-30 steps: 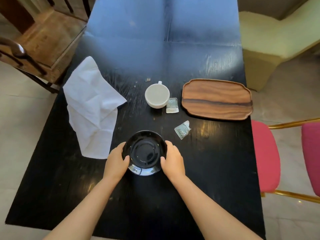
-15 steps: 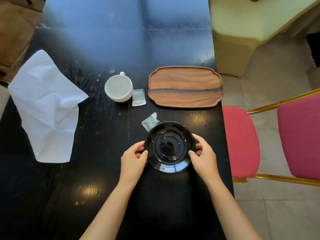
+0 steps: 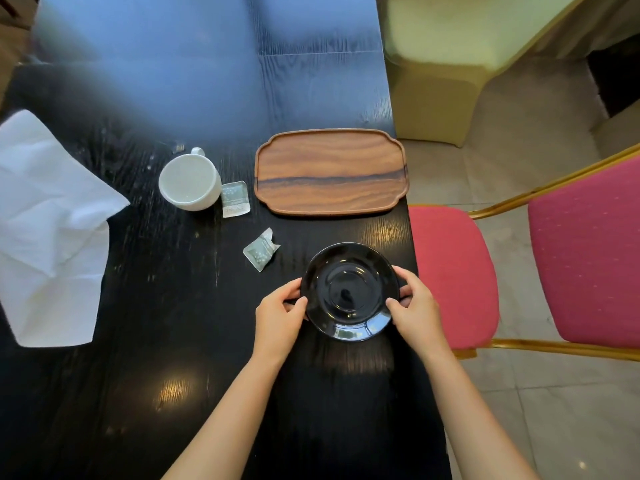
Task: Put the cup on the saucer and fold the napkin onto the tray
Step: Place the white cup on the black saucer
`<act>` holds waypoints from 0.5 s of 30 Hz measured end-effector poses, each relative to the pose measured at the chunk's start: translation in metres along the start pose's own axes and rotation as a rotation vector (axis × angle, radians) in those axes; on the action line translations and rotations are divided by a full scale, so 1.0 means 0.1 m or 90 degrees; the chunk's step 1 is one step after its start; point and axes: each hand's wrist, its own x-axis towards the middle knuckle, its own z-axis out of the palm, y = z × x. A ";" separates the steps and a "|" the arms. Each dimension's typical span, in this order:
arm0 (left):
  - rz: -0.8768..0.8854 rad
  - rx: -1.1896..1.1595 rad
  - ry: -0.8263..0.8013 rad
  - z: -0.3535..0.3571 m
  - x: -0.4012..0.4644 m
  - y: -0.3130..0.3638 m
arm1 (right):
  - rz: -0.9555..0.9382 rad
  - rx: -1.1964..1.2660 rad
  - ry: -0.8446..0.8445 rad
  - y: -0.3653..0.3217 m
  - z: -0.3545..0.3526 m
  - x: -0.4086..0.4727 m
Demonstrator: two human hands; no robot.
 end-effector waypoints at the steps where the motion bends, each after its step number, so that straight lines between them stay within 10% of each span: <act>1: 0.002 0.001 0.003 0.00 0.00 0.00 | -0.001 0.000 -0.003 0.00 0.00 0.01; 15: 0.017 0.029 0.040 0.01 0.00 -0.04 | -0.004 0.031 -0.039 0.02 -0.05 0.03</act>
